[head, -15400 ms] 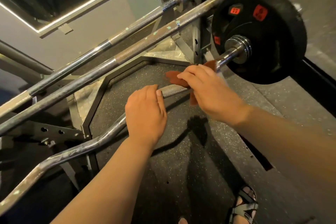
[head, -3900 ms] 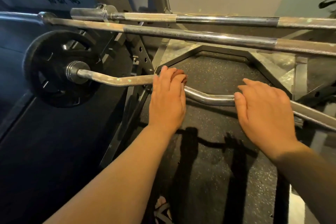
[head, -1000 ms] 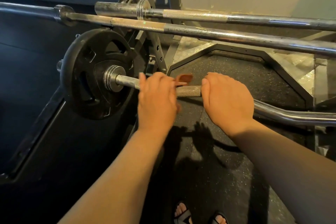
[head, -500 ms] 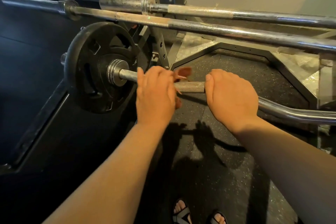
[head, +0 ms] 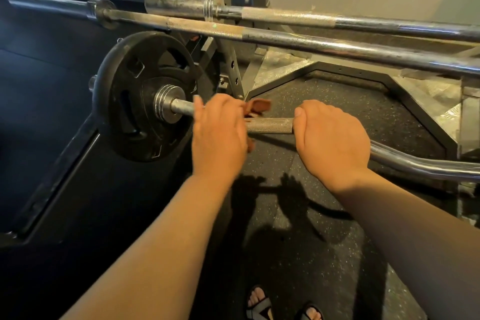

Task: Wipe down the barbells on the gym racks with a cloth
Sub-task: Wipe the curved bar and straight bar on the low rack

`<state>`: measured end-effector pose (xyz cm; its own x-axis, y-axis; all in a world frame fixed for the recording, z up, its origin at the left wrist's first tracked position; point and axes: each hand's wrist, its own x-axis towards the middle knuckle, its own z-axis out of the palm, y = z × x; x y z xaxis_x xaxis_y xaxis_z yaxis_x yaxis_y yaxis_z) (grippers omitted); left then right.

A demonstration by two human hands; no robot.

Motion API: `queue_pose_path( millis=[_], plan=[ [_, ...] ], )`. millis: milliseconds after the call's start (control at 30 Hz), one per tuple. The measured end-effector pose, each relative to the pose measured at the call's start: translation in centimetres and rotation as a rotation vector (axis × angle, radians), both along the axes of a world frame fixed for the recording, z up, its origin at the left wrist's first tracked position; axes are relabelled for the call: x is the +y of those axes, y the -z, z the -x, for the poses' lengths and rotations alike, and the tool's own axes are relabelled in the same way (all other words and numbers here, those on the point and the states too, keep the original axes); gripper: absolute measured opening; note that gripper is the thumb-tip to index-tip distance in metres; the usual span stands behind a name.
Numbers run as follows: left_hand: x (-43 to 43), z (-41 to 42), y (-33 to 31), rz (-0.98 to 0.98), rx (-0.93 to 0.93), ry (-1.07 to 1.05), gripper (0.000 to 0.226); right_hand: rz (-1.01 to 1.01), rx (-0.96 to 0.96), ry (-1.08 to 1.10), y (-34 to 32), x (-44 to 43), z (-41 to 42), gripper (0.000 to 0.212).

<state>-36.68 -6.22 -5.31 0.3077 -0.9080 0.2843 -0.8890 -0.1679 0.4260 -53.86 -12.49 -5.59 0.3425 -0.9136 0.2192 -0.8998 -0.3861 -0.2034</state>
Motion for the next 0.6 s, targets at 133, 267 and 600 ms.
queue_pose_path(
  millis=[133, 267, 600],
  plan=[
    [-1.8, 1.0, -0.1, 0.027, 0.146, -0.283, 0.024, 0.024, 0.008, 0.003, 0.1, 0.0, 0.0, 0.036],
    [-1.9, 7.1, 0.6, 0.029, 0.161, -0.139, 0.024, 0.014, 0.017, 0.014, 0.4, -0.2, -0.3, 0.038],
    [-0.1, 0.8, 0.1, 0.038, 0.091, -0.094, 0.03, -0.034, -0.021, 0.018, 0.2, 0.0, -0.2, 0.037]
  ],
)
